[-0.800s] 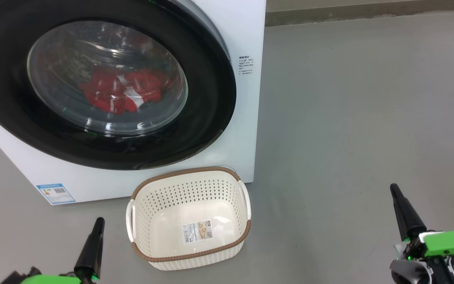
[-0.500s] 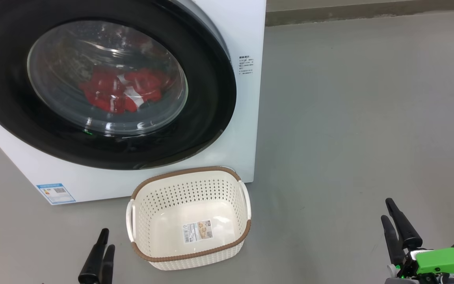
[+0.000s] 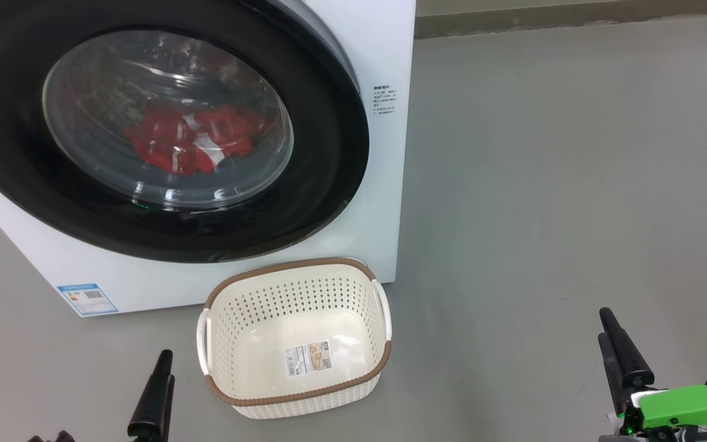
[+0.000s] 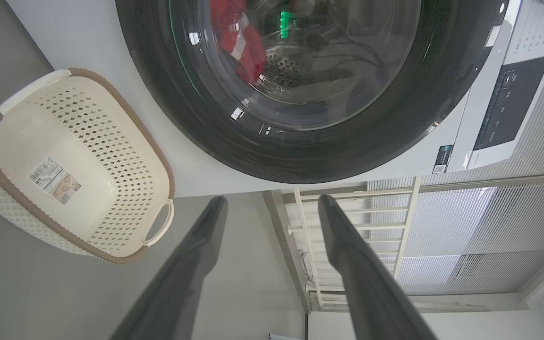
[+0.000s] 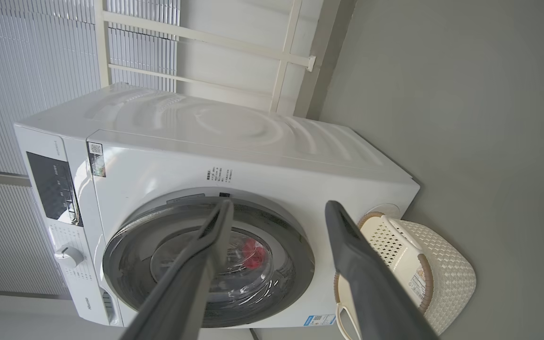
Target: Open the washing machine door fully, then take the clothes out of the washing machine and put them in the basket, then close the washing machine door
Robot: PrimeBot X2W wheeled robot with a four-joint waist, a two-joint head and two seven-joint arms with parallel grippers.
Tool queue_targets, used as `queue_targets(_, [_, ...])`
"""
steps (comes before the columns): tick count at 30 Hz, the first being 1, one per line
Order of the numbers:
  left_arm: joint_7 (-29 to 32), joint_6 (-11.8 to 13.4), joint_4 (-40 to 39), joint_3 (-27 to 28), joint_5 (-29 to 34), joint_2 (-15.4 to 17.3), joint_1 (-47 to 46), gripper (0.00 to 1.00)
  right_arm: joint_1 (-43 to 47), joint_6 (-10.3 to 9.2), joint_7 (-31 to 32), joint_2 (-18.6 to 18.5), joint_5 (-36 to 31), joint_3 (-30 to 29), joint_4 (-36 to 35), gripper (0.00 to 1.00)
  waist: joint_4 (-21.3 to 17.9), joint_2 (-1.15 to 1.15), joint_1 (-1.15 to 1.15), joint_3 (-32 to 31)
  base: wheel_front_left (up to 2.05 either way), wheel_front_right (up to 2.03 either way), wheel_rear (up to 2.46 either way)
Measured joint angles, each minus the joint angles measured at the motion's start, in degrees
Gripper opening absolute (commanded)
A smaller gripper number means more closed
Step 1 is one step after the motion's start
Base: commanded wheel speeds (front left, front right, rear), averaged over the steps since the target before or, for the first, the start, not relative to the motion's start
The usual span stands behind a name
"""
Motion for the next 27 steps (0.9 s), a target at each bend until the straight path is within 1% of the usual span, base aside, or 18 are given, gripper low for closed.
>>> queue_targets(8, [-1.5,0.0,-1.2,-0.4,7.4,0.0,0.0,1.00,0.4,0.00,-1.3,-0.1,-5.9,0.5,-0.6,1.00,0.0,0.00,0.00,0.2,0.00,0.00,0.00])
queue_targets(18, [-3.0,0.0,-2.4,-0.8,16.7,0.0,0.3,1.00,1.3,0.01,-2.8,-0.2,-15.1,0.8,-1.5,1.00,0.1,0.00,0.00,0.3,0.00,0.00,0.00])
queue_targets(27, [-4.5,0.0,-3.2,-1.0,24.6,0.0,0.4,1.00,1.4,0.01,-4.3,-0.3,-20.7,0.9,-2.6,1.00,0.1,0.00,0.00,0.3,0.00,0.00,0.00])
